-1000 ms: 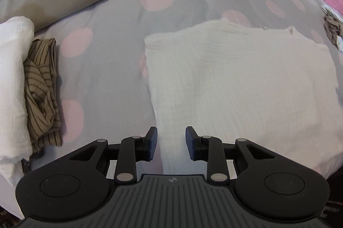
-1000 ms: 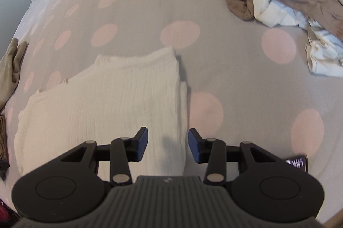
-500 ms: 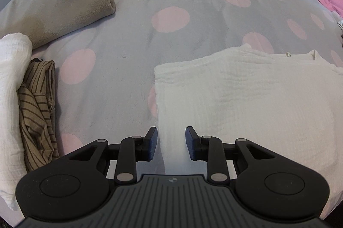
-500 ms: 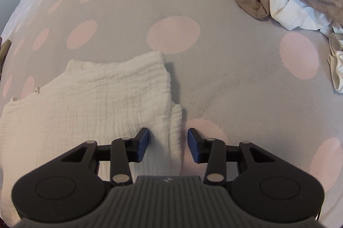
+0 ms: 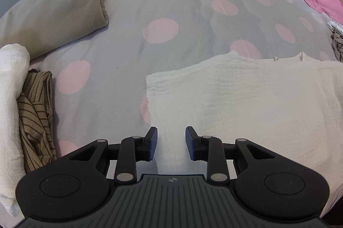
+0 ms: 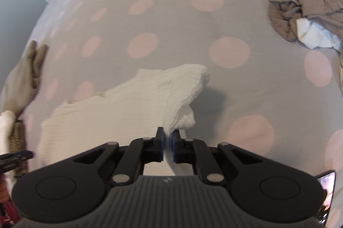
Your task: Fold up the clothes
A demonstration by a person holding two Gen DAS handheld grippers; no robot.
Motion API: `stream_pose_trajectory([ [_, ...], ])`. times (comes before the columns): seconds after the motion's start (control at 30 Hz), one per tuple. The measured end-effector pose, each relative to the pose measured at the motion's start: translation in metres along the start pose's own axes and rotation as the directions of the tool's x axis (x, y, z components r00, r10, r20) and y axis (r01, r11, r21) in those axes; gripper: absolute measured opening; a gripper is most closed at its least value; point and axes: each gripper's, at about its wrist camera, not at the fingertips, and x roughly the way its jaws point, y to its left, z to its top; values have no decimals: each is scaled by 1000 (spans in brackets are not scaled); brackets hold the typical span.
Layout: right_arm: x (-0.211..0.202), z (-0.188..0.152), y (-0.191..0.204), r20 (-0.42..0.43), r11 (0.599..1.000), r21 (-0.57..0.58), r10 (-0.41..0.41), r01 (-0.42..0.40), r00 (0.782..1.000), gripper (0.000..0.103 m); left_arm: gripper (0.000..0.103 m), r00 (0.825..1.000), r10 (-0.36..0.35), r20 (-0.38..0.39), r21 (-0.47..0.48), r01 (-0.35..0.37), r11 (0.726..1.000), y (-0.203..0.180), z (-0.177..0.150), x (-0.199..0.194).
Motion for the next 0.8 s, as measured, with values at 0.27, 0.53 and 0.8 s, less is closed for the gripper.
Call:
stream_pose_trajectory([
  [0.27, -28, -10, 97, -10, 984, -82, 160, -160, 987, 8, 26, 995, -70, 66, -55, 73, 996, 8, 2, -19],
  [0.53, 1, -30, 188, -87, 954, -139, 257, -267, 962, 8, 11, 981, -155, 114, -29, 159, 987, 21, -3, -32],
  [0.8, 71, -45, 257, -195, 945, -113, 282, -307, 939, 8, 7, 977, -173, 126, -61, 181, 982, 38, -11, -27],
])
